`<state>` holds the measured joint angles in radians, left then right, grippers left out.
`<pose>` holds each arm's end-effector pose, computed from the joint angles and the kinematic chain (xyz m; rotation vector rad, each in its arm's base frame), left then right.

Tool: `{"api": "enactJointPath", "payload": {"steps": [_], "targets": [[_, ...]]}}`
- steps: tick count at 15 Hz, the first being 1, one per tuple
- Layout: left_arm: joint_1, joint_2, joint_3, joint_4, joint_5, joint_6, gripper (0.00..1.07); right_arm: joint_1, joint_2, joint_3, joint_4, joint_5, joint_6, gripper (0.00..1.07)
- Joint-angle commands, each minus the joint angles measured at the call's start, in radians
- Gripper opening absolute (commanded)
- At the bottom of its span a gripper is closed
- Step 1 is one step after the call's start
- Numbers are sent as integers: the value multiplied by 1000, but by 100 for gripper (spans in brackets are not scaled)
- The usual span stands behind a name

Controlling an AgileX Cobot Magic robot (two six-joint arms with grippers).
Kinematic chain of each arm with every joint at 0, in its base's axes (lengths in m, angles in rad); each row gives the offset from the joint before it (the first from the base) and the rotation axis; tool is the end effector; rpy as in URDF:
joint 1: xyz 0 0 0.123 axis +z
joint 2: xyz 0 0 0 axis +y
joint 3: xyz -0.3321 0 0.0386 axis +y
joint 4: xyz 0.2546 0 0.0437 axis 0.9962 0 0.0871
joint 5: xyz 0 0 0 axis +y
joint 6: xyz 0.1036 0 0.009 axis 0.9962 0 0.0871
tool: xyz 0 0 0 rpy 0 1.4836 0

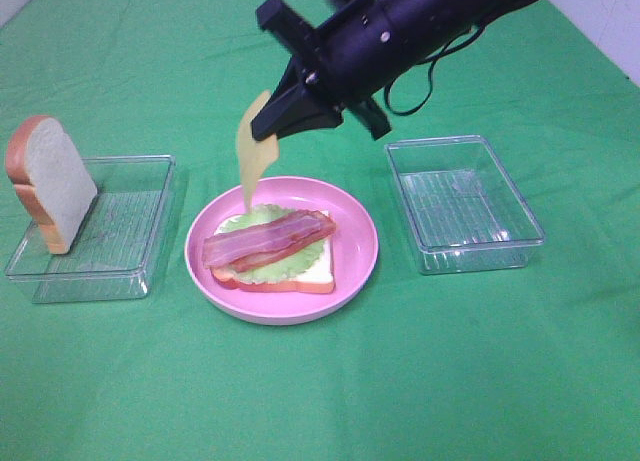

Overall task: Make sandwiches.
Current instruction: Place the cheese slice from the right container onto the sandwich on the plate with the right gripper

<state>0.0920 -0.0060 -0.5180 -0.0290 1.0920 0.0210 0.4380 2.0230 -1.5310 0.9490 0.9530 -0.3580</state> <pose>-0.0412 -0.0065 0.2767 -0.0705 2.0502 0.0356 0.3880 0.2578 0.2540 -0.4093 2.7002 1.2032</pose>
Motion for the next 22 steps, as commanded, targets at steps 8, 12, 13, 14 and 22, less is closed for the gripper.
{"api": "enactJointPath", "payload": {"steps": [8,12,13,14,22], "targets": [[-5,-14,3,-1,-15,-4,98,53,177,3,134,-83,-92,0],[-5,-14,3,-1,-15,-4,98,53,177,3,84,-91,-83,0],[-5,-14,3,-1,-15,-4,98,52,177,3,27,-94,-55,0],[-5,-14,3,-1,-15,-4,98,52,177,3,27,-94,-55,0],[-5,-14,3,-1,-15,-4,98,49,177,3,-178,-143,59,0]]}}
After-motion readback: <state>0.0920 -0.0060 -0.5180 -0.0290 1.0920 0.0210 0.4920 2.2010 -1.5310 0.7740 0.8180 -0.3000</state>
